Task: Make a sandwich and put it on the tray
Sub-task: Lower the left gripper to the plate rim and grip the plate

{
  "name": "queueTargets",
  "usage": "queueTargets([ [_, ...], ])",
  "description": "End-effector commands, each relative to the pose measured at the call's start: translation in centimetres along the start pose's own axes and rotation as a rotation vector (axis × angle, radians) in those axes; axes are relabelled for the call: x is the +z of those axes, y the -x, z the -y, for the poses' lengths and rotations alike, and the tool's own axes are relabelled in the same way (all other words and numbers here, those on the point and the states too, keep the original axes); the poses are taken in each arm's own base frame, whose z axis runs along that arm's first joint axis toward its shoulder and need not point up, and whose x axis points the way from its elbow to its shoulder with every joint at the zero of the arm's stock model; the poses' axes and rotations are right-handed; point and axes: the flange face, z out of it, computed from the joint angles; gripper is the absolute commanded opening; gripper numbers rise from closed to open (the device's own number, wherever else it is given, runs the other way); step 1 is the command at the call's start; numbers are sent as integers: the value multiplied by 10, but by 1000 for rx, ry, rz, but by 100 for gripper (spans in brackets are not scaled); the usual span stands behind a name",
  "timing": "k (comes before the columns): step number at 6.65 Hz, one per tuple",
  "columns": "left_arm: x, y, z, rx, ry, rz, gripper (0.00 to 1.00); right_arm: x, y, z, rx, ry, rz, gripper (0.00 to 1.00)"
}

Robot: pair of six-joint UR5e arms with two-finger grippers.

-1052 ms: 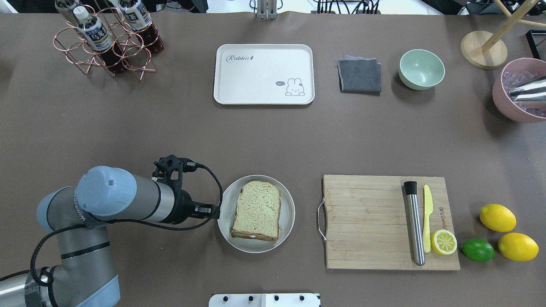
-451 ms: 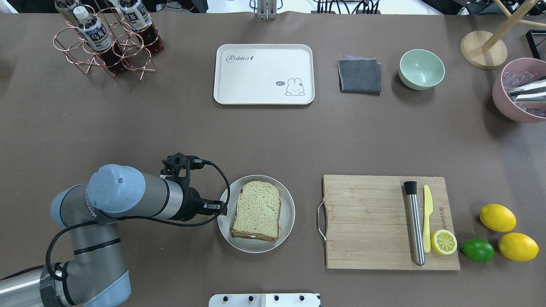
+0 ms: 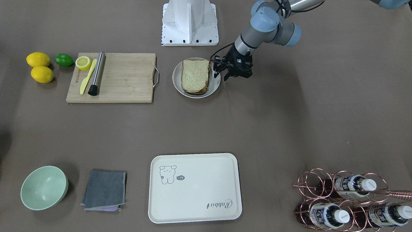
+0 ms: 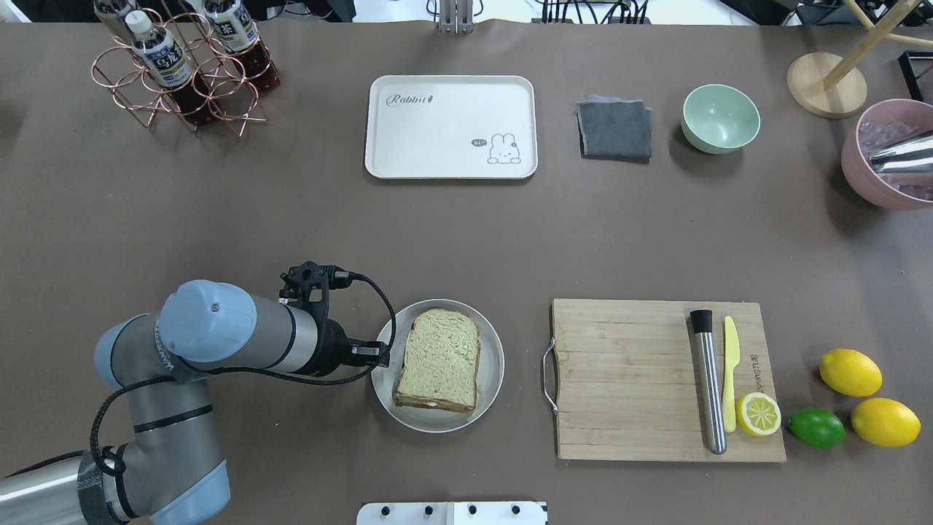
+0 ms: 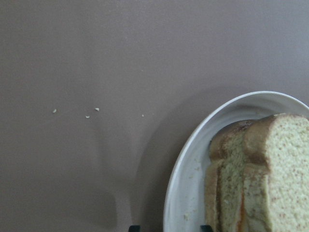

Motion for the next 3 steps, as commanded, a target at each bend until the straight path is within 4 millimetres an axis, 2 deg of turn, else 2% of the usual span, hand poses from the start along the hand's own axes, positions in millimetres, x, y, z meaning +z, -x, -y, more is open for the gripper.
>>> queueTargets([
  [1,2,-6,2,1,-2,-6,41,0,0,0,0,1,0,100],
  [2,4,-6,2,1,0,-5,28,-1,-1,-1,3,-1,0,100],
  [3,6,-4,2,2,0,1,23,0,-2,-1,4,0,0,100],
])
